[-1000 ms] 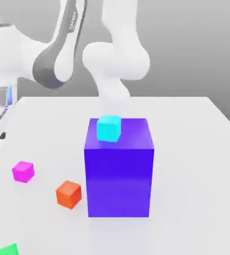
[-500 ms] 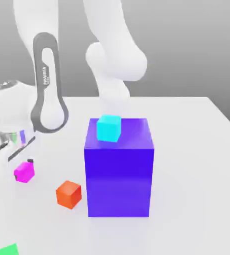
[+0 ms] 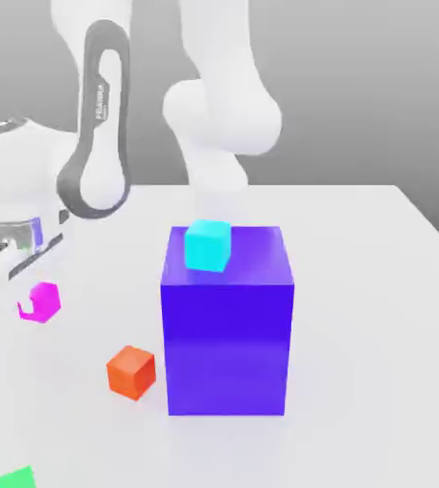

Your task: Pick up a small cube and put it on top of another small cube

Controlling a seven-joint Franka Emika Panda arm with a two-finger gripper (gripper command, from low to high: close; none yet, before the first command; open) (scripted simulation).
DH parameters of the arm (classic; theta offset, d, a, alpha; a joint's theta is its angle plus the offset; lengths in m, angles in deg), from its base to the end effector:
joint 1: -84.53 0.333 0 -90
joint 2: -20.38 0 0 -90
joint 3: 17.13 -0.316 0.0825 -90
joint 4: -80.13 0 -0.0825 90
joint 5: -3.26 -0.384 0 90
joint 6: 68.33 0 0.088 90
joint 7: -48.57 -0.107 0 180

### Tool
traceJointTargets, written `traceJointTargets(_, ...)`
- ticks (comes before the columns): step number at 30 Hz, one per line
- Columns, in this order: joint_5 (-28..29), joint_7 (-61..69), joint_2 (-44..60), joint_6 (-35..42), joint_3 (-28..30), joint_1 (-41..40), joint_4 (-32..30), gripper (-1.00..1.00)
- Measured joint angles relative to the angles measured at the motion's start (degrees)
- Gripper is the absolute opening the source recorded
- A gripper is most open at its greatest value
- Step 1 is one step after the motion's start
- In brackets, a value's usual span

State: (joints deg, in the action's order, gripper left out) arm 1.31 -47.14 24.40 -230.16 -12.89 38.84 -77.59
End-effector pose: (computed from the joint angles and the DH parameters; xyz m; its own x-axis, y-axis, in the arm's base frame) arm 0.2501 -0.3009 0.1968 -0.8432 -0.5376 -0.0056 -0.5376 0.8432 -0.0012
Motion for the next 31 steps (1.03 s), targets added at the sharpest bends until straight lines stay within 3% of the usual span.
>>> traceJointTargets(17,5.2,-4.2,15.8,19.1,-10.7,14.6,34.7,-1.0)
traceJointTargets(20,6.4,-5.0,21.2,15.7,-10.3,16.0,36.7,-1.0)
traceJointTargets(21,6.8,-5.3,23.1,14.1,-10.1,16.3,36.9,1.0)
traceJointTargets(27,7.0,-5.5,24.0,13.3,-9.9,16.5,37.0,1.0)
traceJointTargets(31,6.0,-4.8,18.5,18.5,-10.6,16.1,36.7,1.0)
